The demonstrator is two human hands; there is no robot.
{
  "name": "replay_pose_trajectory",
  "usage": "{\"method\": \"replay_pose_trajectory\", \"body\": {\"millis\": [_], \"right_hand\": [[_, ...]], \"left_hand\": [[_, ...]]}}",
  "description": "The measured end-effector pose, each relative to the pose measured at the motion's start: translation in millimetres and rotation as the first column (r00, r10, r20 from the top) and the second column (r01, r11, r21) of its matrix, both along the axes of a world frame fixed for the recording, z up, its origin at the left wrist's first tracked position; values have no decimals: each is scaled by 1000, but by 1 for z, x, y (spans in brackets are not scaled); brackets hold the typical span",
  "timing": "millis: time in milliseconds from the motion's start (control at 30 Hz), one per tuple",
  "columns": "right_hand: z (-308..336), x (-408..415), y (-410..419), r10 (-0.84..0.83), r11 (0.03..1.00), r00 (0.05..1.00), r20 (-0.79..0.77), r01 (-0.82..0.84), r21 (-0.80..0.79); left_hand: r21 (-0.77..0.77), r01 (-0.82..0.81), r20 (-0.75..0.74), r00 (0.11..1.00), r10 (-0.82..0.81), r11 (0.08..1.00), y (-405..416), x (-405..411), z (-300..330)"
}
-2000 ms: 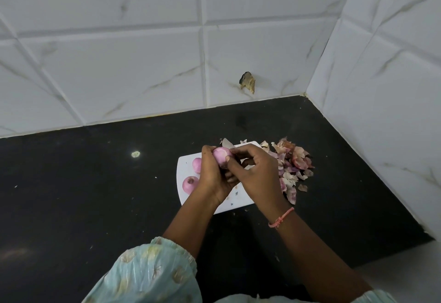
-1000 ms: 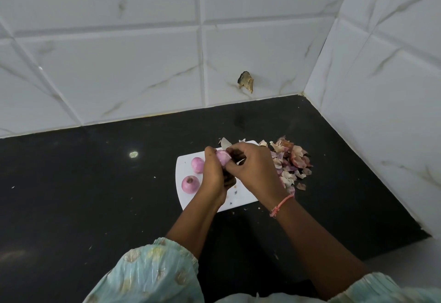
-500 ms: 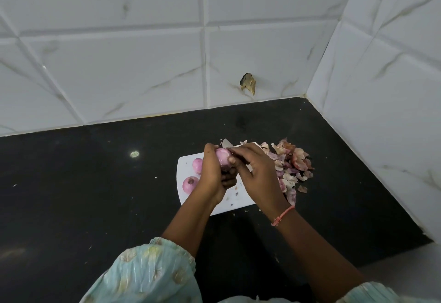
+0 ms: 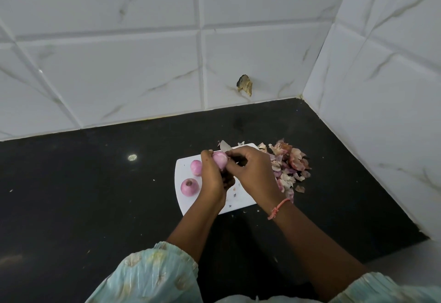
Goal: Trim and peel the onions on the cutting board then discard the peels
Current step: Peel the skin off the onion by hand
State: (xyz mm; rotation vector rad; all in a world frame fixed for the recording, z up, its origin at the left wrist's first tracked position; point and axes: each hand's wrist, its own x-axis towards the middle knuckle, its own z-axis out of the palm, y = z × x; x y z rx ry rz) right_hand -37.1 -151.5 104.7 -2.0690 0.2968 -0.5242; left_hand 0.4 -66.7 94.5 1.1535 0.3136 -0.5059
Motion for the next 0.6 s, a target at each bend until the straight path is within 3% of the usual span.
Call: {"method": "replay_pose_trajectory", "body": {"millis": [167,300,467,600], "right_hand": [[5,2,-8,-37,995,999,31,40,-92],[4,0,-10,-76,988,987,143,95,-125],[-1,2,-14,-98,991,985,143,110,-78],[-3,2,-18,-97,990,994,58,90,108]], "left_hand": [[-95,67,-18,997,-69,993,-1,-1,5],[9,278,39,960,-278,961,8,12,10],[-98,187,38,982,-184,978,8,11,10],[-20,247,70,967,-245,969,5,8,10]]}}
